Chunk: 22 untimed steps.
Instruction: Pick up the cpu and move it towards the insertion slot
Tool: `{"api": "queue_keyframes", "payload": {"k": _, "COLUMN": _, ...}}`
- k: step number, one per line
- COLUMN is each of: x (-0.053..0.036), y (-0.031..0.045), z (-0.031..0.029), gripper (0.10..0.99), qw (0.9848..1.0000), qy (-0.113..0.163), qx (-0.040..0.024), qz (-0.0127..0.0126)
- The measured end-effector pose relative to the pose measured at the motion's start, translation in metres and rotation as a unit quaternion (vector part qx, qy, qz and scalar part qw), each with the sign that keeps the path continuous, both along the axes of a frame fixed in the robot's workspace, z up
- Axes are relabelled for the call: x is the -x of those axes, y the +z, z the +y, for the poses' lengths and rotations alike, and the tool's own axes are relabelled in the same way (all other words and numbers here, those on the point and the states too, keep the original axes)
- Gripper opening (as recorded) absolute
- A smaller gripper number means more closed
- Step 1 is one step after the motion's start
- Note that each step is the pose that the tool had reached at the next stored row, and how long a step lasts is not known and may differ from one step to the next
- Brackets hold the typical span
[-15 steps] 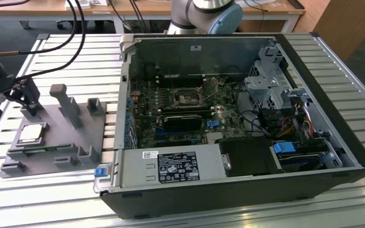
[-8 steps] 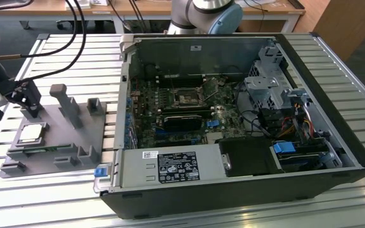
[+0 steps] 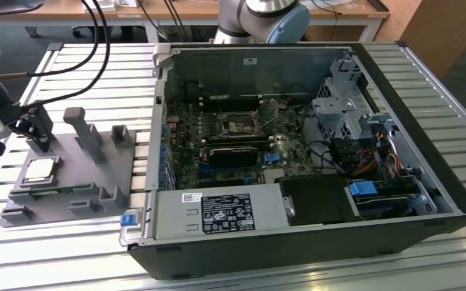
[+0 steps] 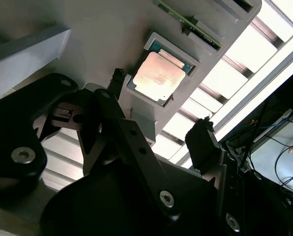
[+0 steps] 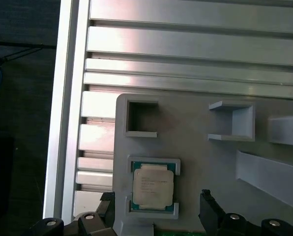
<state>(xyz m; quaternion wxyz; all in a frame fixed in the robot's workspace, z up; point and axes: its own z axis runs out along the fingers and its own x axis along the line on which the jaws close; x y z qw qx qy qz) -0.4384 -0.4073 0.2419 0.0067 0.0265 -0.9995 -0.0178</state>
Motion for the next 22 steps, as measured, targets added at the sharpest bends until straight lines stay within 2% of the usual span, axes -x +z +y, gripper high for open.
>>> {"api": "queue_keyframes", "payload": {"k": 22, "x": 0.0014, "y": -0.0203, "z": -0.0019, "gripper": 0.776, "qw": 1.0, "qy": 0.0, "qx": 0.0, "qz": 0.0}}
